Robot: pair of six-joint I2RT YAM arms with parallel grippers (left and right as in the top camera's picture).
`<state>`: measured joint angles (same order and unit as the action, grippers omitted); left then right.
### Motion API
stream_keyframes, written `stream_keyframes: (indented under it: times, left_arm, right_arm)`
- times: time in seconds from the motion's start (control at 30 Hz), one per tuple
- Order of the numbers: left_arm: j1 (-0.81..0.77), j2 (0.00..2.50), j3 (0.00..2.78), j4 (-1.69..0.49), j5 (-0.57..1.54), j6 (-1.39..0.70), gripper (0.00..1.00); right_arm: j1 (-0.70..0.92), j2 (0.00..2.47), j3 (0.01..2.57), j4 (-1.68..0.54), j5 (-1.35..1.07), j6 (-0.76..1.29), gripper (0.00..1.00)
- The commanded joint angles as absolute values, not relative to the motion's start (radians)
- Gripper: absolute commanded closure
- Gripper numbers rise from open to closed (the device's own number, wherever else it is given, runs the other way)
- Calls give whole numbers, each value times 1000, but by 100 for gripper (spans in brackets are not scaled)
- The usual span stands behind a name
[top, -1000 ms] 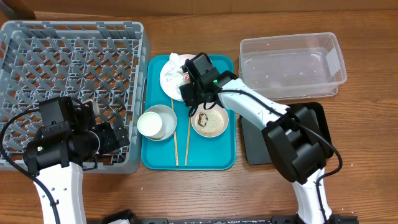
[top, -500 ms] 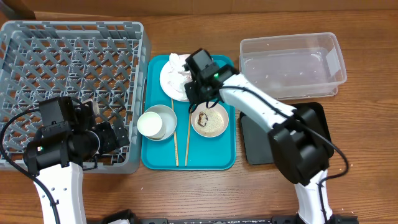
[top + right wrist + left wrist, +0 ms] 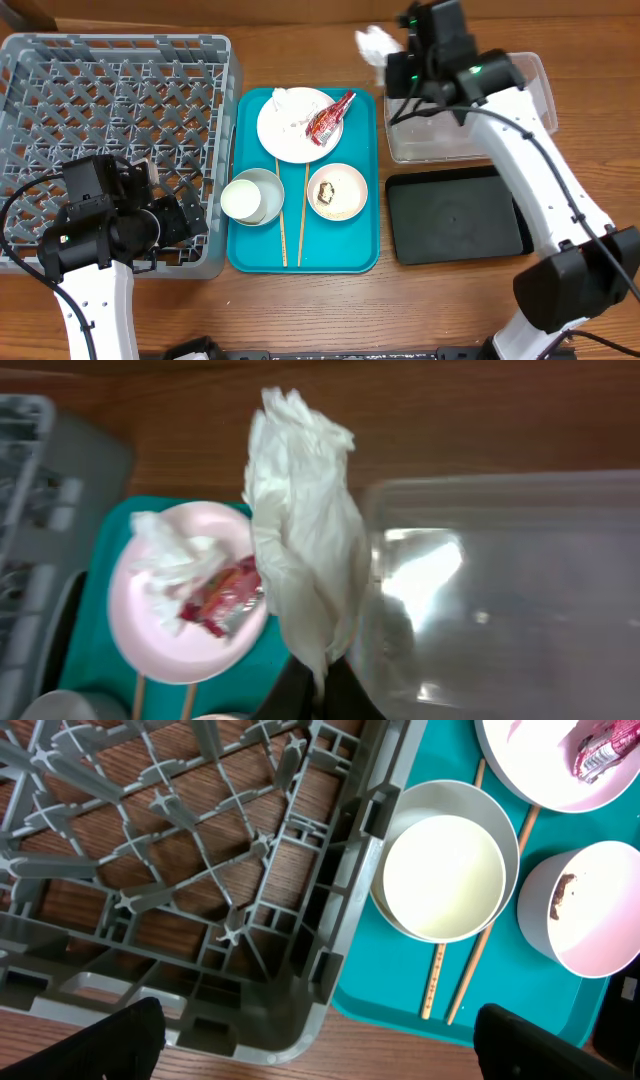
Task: Sort waste into correct bins and load items into the dishwasher
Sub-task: 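Move the tissue over the clear plastic bin and release it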
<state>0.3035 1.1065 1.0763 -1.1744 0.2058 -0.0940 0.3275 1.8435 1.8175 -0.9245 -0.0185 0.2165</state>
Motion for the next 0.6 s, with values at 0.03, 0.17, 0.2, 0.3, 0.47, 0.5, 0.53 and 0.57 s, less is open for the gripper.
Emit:
stream_keyframes:
  times: [0.03,0.17,0.2,0.3,0.47,0.5,0.53,0.57]
  left_arm:
    - [308,1091,1103,-1169,200,-67,0]
    - [308,1091,1103,-1169,200,-67,0]
    - [308,1091,1103,-1169,200,-67,0]
    - [308,1091,1103,-1168,200,-67,0]
    - [308,1091,1103,-1166,203,-67,0]
    - [308,1091,1103,-1166,203,-67,0]
    - [308,1091,1103,-1166,203,-67,0]
    - [308,1091,1103,-1166,203,-67,0]
  right_arm:
    - [240,1857,1819,-944,14,244,95]
    - [206,1857,1811,-952,-25,244,44]
    - [203,1857,1811,-952,-53,244,27]
    - [202,1857,1811,-921,-175,244,12]
    - [242,1857,1811,-826,-334,277,19]
    - [260,1857,1811,-808,-329,296,19]
    - [277,1859,1811,-794,-315,313,20]
    - [298,1859,1811,-784,-292,324,20]
